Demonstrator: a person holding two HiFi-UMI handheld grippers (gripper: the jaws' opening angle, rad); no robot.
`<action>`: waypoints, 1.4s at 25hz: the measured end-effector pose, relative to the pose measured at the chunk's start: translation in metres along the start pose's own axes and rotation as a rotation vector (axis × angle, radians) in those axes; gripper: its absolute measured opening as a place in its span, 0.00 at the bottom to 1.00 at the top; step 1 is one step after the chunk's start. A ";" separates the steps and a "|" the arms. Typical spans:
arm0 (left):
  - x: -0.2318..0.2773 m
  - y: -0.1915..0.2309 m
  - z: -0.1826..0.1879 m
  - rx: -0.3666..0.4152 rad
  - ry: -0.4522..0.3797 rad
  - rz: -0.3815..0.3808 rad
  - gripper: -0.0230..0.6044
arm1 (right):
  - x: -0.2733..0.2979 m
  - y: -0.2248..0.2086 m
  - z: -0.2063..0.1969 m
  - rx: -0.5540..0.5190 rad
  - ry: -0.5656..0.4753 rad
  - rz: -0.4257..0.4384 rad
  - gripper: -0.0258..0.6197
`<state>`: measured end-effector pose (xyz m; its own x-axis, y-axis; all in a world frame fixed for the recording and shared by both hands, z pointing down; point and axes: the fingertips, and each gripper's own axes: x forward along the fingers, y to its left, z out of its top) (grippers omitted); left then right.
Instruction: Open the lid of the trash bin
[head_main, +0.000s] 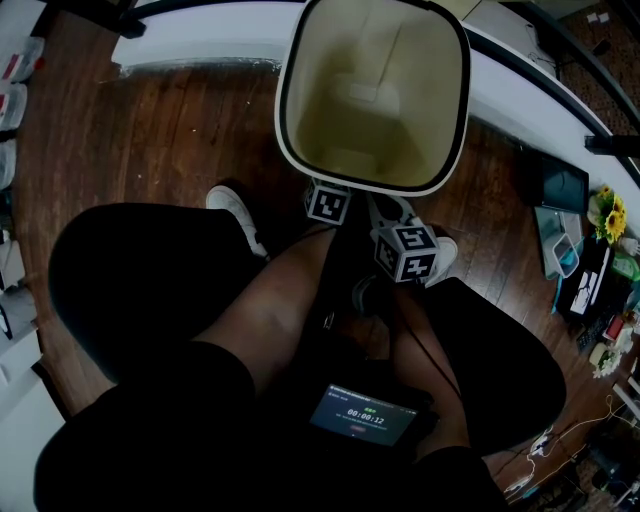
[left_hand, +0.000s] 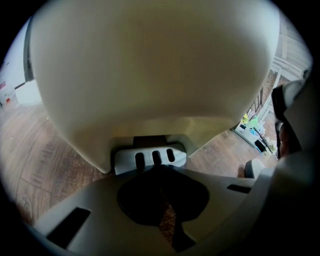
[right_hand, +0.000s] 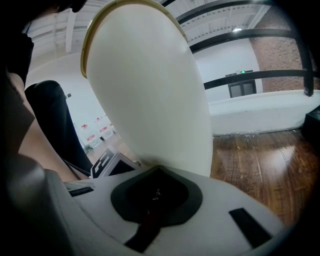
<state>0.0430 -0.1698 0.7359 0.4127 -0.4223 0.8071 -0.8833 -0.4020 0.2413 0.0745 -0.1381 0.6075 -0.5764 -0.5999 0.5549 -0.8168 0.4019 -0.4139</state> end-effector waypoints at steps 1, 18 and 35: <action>0.000 0.000 0.000 -0.004 -0.003 0.001 0.09 | 0.000 -0.001 -0.001 0.000 0.001 -0.001 0.06; -0.002 0.000 -0.001 0.006 -0.012 -0.008 0.09 | -0.004 -0.004 -0.001 0.004 -0.001 -0.007 0.07; -0.007 -0.006 -0.001 -0.013 -0.075 -0.049 0.09 | -0.010 0.002 -0.008 0.032 -0.014 0.002 0.06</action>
<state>0.0449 -0.1641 0.7292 0.4709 -0.4623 0.7514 -0.8641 -0.4132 0.2873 0.0781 -0.1260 0.6069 -0.5771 -0.6089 0.5443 -0.8146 0.3810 -0.4374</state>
